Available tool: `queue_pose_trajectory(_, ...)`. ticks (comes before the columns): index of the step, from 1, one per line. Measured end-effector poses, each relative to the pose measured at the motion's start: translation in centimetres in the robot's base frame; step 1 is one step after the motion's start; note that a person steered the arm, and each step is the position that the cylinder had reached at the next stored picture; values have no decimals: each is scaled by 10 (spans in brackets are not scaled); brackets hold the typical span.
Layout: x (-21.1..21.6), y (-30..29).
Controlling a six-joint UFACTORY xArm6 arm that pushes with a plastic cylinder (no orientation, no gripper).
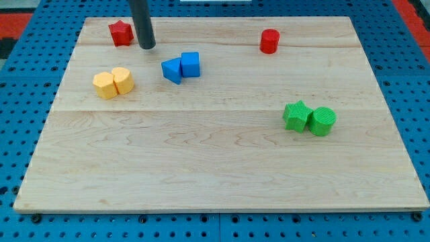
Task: Slide the red star closer to the red circle
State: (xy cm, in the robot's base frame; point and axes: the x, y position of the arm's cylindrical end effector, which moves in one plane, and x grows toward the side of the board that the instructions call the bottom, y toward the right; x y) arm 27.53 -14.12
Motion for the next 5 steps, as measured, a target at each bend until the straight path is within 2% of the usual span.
queue_pose_trajectory(2,28,-117)
queue_pose_trajectory(3,-20,-163)
queue_pose_trajectory(4,-57,-123)
queue_pose_trajectory(5,-58,-52)
